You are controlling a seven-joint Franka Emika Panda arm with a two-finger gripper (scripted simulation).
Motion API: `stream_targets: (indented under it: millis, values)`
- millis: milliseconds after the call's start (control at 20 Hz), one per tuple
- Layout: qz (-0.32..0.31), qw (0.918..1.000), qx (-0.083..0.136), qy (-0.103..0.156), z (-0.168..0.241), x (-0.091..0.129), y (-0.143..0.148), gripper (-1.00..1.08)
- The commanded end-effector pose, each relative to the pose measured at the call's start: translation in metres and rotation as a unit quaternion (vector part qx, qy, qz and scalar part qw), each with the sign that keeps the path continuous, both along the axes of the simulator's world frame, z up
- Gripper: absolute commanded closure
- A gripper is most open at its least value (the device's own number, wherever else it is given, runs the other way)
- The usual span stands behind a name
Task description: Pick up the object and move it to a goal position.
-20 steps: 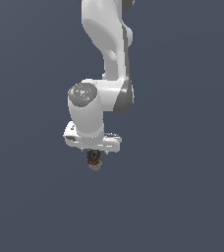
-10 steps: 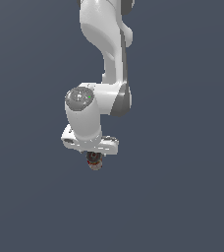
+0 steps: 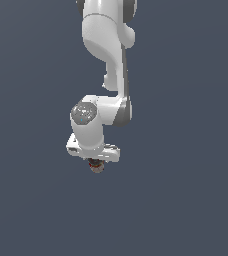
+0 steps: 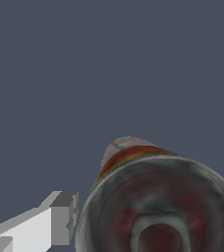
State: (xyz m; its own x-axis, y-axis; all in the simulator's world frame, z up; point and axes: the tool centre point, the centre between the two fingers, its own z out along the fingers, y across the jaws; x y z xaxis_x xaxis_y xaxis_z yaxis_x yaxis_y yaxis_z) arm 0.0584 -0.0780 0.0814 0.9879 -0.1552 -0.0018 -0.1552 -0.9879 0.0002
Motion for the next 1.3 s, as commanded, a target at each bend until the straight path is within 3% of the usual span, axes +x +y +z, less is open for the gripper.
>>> stream_targets:
  millis: [0, 150, 200, 850, 1250]
  values:
    - [0.0, 1.0, 0.0, -0.001, -0.005, 0.001, 0.0, -0.92]
    - [0.0, 1.0, 0.0, -0.001, -0.004, 0.002, 0.0, -0.92]
    - [0.0, 1.0, 0.0, -0.001, -0.004, 0.002, 0.0, 1.08]
    - [0.0, 1.0, 0.0, 0.0, -0.002, 0.002, 0.004, 1.08]
    - [0.0, 1.0, 0.0, 0.0, 0.024, 0.006, 0.051, 1.08]
